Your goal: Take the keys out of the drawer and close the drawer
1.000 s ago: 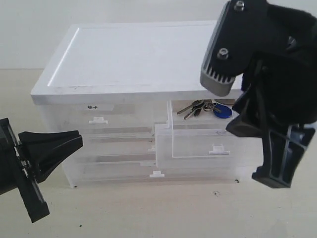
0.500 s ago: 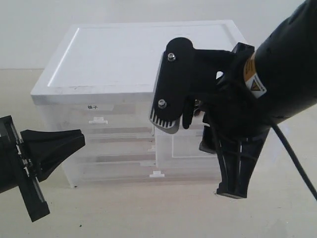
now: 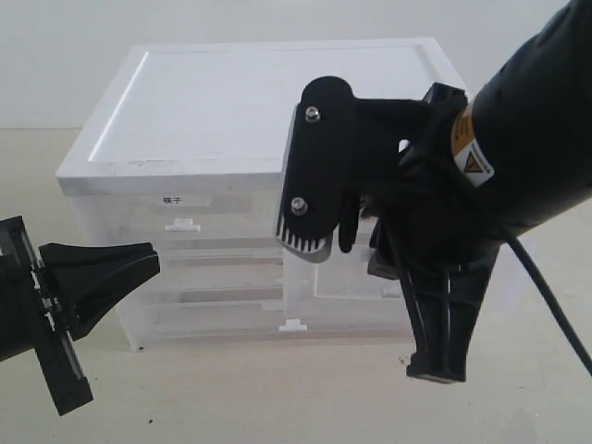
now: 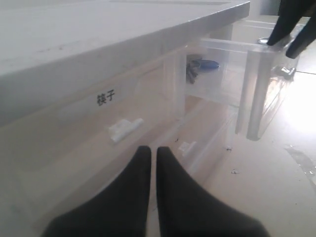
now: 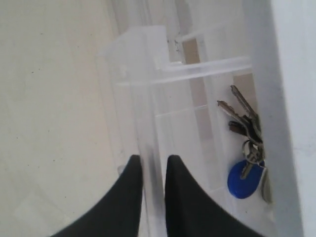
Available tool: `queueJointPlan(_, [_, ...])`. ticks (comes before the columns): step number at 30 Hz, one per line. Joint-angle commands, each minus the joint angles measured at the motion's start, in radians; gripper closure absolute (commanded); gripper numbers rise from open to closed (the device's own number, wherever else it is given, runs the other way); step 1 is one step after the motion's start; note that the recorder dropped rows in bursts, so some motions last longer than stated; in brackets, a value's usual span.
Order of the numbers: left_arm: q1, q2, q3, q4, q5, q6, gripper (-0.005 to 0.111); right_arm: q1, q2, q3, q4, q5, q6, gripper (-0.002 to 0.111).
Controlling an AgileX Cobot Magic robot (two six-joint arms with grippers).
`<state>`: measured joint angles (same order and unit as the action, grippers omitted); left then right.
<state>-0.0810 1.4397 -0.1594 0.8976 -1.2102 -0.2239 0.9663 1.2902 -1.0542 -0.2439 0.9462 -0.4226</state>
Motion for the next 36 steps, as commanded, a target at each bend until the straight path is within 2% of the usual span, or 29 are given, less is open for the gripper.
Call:
queueJointPlan(1, [-0.002,0.003,-0.004,-0.003,-0.011,-0.01,0.102,0.023,-0.001,-0.004,0.092,0.076,-0.068,0.108])
queueJointPlan(9, [-0.002,0.003,-0.004,-0.019,-0.011,-0.007,0.102,0.057,-0.001,-0.004,0.013,0.161,-0.115,0.108])
queueJointPlan(22, [-0.002,0.003,-0.004,-0.045,-0.011,-0.003,0.102,0.092,-0.026,-0.004,0.012,0.229,-0.154,0.108])
queueJointPlan(33, [-0.002,0.003,-0.004,-0.049,-0.011,0.001,0.102,0.092,-0.102,-0.004,0.13,0.221,-0.156,0.108])
queueJointPlan(36, [-0.002,0.003,-0.004,-0.049,-0.011,0.001,0.102,0.092,-0.102,-0.004,0.139,0.22,-0.156,0.099])
